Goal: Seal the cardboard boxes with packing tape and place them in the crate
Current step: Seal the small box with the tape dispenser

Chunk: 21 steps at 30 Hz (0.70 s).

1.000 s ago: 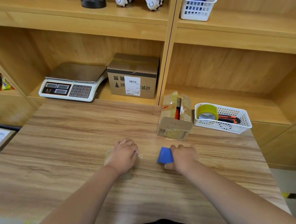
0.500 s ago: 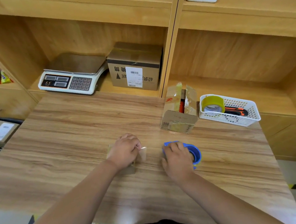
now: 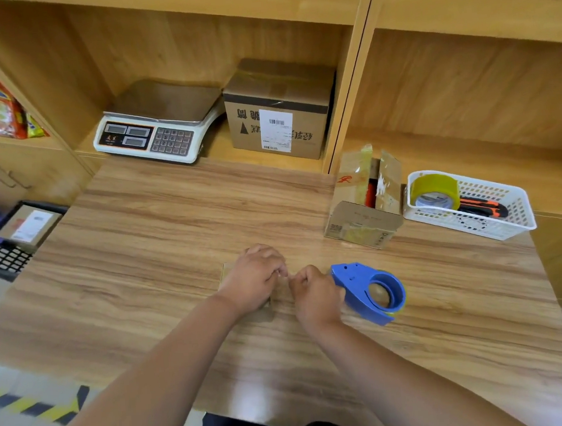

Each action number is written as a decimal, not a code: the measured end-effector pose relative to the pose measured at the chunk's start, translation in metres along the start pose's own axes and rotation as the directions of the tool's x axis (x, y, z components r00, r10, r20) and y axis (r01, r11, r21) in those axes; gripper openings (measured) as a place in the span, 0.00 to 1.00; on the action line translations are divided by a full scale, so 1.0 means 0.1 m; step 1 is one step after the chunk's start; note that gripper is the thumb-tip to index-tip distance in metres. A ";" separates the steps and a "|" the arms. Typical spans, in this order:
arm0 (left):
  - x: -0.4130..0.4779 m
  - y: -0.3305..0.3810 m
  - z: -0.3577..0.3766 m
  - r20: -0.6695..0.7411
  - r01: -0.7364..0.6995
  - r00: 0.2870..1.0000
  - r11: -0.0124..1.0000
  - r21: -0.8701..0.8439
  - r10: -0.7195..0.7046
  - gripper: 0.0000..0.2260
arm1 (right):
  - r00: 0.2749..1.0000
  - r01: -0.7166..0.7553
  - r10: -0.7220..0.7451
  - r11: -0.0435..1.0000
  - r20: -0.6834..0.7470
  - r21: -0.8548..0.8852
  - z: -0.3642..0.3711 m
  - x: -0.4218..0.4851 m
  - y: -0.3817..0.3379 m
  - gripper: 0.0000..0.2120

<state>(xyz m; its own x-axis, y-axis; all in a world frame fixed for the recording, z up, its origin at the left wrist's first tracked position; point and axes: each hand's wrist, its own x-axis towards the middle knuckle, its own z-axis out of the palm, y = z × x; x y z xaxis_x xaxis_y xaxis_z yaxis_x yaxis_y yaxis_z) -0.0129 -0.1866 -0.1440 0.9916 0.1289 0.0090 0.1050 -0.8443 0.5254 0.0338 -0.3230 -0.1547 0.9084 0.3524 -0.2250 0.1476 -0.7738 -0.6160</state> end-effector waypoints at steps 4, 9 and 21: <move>-0.02 -0.06 -0.03 0.134 -0.122 0.987 0.960 0.254 0.090 0.15 | 0.998 0.029 -0.031 0.998 -0.049 -0.053 0.05 0.01 0.01 0.09; -0.14 -0.07 0.00 -0.032 0.086 0.996 0.863 0.498 -0.080 0.28 | 0.999 0.038 -0.039 0.998 -0.029 -0.042 0.14 0.02 0.02 0.09; -0.12 -0.14 0.03 -0.112 0.130 0.988 0.957 0.260 -0.104 0.16 | 0.990 -0.094 0.091 0.995 0.105 0.018 0.37 -0.05 -0.10 0.09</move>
<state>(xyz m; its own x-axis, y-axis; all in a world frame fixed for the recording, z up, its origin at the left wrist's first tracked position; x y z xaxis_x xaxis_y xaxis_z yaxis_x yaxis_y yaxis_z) -0.0259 -0.1781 -0.1541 0.9607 0.2733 0.0492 0.2490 -0.9262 0.2830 0.0134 -0.2978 -0.1753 0.8722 0.3333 -0.3579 0.0546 -0.7936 -0.6059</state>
